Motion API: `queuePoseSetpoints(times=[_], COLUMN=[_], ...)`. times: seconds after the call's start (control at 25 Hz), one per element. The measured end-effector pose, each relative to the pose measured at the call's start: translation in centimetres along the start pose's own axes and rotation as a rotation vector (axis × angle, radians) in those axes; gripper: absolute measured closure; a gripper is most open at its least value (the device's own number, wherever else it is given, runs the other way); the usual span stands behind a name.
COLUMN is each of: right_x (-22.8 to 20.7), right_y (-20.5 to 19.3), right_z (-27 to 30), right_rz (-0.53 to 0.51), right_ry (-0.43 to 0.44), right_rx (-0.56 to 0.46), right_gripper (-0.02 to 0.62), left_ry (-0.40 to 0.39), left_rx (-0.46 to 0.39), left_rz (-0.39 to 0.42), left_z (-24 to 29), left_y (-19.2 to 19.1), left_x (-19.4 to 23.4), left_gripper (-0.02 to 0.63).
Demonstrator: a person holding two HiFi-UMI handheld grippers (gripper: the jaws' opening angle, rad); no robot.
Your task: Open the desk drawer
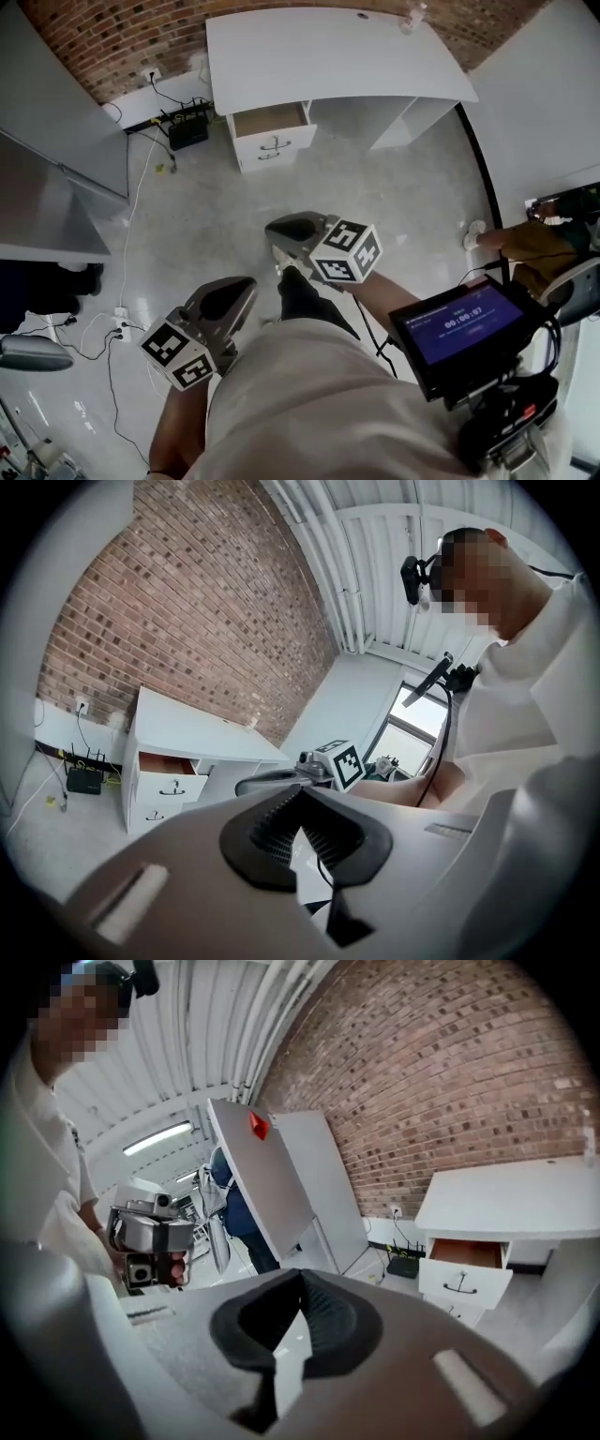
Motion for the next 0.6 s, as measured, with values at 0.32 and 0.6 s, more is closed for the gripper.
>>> queuePoseSetpoints(times=[0.32, 0.6], right_x=[2.6, 3.3], right_y=[1.2, 1.2], right_z=[0.0, -0.2], right_rz=[-0.14, -0.173], right_ry=[0.011, 0.008], right_rx=[0.018, 0.024], right_gripper=[0.592, 0.592], left_ry=[-0.025, -0.038], left_rx=[0.018, 0.034], left_rz=[0.025, 0.033], left_z=[0.9, 1.4], left_y=[-0.5, -0.6], left_x=[0.5, 0.6], left_gripper=[0.601, 0.601])
Point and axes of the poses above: the fingertips, and each gripper's own axes: z forward along the fingers, x to its left, y out of its top, the point moved 1 cm from there along -z, backward along the fingers, and after that the axes turned 9 degrees about z, right-handed, at the moved point
